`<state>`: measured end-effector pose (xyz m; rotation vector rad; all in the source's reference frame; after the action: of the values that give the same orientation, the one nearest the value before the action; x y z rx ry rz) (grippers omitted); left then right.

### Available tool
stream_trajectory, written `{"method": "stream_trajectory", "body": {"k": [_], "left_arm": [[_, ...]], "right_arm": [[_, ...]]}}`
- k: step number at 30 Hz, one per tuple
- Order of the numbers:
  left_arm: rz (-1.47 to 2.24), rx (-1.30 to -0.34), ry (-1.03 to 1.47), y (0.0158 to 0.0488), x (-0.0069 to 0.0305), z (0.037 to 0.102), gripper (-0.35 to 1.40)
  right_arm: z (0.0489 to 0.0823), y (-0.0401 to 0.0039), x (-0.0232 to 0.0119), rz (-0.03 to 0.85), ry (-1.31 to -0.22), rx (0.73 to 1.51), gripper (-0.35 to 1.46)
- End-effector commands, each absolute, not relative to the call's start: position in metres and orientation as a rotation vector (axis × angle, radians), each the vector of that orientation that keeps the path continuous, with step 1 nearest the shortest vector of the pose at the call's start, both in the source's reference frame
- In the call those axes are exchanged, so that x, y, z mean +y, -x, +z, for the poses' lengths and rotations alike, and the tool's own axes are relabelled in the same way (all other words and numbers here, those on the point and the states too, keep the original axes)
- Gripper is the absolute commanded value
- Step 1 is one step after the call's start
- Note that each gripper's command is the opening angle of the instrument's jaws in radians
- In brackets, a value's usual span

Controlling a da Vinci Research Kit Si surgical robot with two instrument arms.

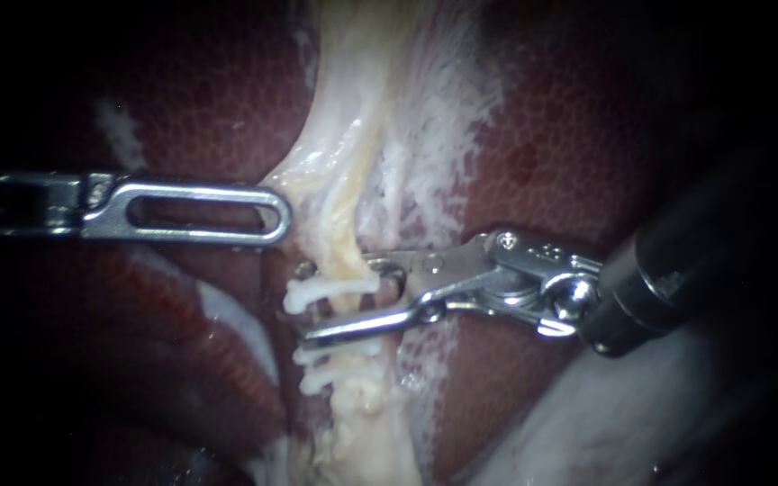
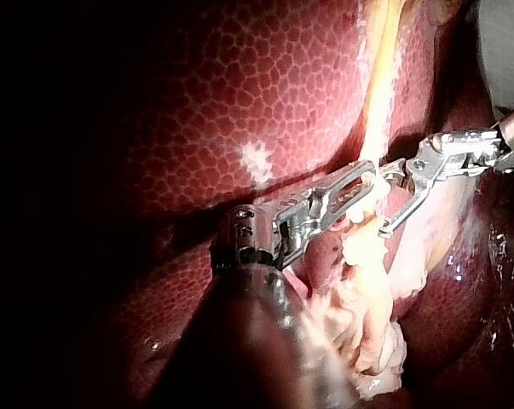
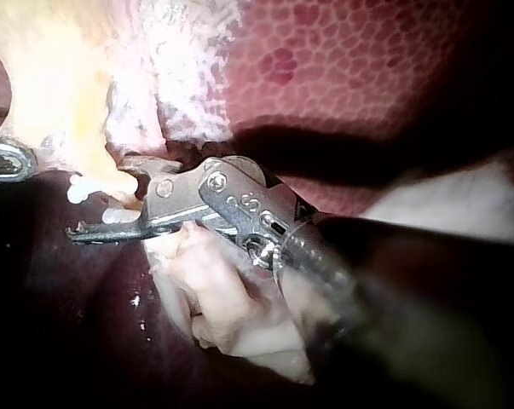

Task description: Going back third clip left tube

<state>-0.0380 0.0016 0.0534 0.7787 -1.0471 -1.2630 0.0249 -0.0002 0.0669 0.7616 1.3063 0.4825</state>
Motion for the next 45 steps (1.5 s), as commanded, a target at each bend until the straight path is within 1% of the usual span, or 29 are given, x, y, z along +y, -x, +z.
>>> {"method": "stream_trajectory", "body": {"k": [1, 6, 11, 16, 24, 30, 35, 40, 45], "left_arm": [[-1.263, -1.047, -0.778, 0.0380, 0.0016, 0.0534, -0.35], [-1.263, -1.047, -0.778, 0.0380, 0.0016, 0.0534, -0.35], [-1.262, -1.047, -0.779, 0.0379, 0.0015, 0.0533, -0.35], [-1.262, -1.047, -0.779, 0.0378, 0.0015, 0.0533, -0.35], [-1.260, -1.047, -0.780, 0.0377, 0.0016, 0.0537, -0.35], [-1.260, -1.047, -0.780, 0.0377, 0.0016, 0.0538, -0.35], [-1.260, -1.047, -0.780, 0.0376, 0.0016, 0.0539, -0.35], [-1.259, -1.048, -0.779, 0.0376, 0.0016, 0.0541, -0.35], [-1.258, -1.048, -0.780, 0.0375, 0.0017, 0.0544, -0.35]], "right_arm": [[0.0673, -0.0247, -0.0001, 0.482, -0.759, 1.306, 0.60], [0.0682, -0.0243, -0.0003, 0.455, -0.728, 1.313, 0.60], [0.0686, -0.0231, -0.0003, 0.445, -0.707, 1.315, 0.60], [0.0684, -0.0207, -0.0005, 0.446, -0.680, 1.316, 0.60], [0.0678, -0.0158, -0.0007, 0.401, -0.633, 1.324, 0.60], [0.0666, -0.0125, -0.0001, 0.380, -0.591, 1.324, 0.60], [0.0647, -0.0102, 0.0006, 0.364, -0.579, 1.326, 0.60], [0.0626, -0.0092, 0.0011, 0.369, -0.558, 1.322, 0.60], [0.0610, -0.0087, 0.0016, 0.364, -0.559, 1.323, 0.60]]}}
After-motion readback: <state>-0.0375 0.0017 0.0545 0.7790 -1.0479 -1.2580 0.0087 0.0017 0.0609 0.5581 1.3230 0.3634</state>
